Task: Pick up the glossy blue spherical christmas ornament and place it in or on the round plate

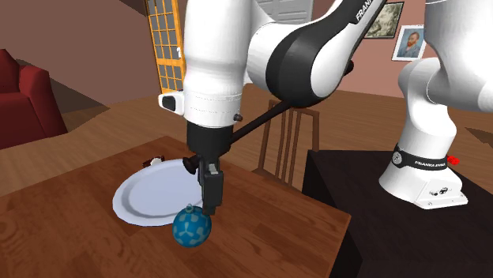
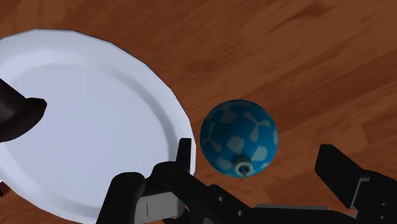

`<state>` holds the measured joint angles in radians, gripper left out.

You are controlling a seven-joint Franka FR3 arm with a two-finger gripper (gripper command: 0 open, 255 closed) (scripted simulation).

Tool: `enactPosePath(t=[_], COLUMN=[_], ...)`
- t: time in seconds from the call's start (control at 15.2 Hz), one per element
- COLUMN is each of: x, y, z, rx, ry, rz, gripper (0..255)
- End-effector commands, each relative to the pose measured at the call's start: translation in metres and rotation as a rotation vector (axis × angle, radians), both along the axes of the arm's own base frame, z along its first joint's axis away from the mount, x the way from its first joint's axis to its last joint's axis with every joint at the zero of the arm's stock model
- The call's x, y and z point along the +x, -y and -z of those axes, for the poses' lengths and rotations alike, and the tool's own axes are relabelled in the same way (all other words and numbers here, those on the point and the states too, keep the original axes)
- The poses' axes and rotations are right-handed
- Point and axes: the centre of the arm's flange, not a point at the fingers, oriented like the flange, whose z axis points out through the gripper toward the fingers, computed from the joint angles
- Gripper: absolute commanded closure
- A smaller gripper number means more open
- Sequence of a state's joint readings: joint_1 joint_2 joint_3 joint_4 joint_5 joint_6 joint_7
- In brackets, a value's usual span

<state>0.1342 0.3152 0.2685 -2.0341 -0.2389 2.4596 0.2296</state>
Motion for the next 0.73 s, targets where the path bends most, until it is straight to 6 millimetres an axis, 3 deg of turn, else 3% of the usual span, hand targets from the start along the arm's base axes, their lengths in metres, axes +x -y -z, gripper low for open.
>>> enactPosePath(t=[0.0,0.4,0.66], x=[0.003,0.007,0.008], y=[-0.004,-0.004,-0.004], z=[0.012,0.041,0.041], rx=[-0.001,-0.001,-0.001], ry=[0.002,0.002,0.002], rz=[-0.003,-0.003,-0.003], gripper=[0,0,0])
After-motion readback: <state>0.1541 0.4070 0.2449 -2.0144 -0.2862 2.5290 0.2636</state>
